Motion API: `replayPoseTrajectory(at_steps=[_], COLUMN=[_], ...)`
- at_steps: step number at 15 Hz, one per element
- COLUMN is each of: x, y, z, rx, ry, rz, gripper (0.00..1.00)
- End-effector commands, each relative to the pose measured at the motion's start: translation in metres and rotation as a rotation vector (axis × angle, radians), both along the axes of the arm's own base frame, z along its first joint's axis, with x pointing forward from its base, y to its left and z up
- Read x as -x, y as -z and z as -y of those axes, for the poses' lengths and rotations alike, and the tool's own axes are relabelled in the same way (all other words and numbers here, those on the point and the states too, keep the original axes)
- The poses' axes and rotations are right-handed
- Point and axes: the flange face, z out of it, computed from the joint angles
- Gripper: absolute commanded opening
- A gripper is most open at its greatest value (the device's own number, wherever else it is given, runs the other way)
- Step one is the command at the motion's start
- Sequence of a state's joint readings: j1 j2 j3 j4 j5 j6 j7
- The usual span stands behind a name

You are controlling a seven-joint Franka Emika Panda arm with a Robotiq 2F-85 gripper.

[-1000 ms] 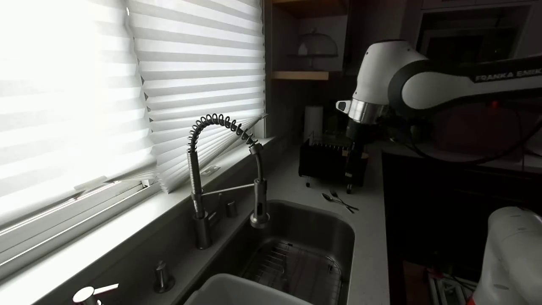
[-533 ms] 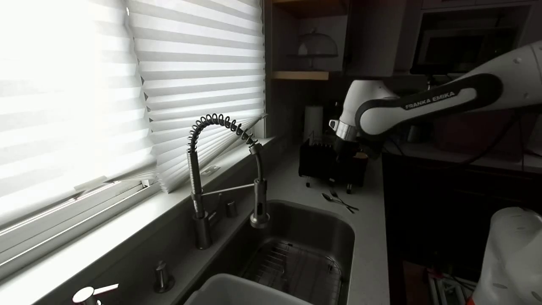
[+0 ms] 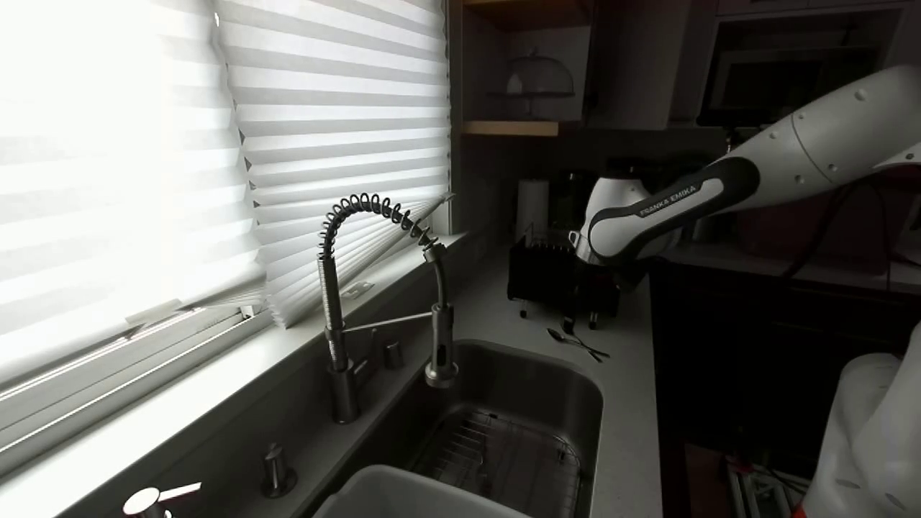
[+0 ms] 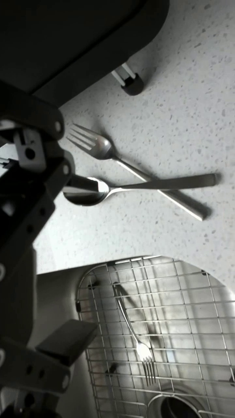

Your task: Put the spoon and fork in the drying rack

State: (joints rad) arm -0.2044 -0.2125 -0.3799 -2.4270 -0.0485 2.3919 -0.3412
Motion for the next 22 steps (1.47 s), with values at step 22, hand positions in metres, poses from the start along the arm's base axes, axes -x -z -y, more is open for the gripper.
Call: replayPoseTrajectory(at_steps=[22], x=[0.019], y=[0.067], z=[0.055], rx=[-0.007], ry=[0.275], rz=[-0.058], gripper=[1.0])
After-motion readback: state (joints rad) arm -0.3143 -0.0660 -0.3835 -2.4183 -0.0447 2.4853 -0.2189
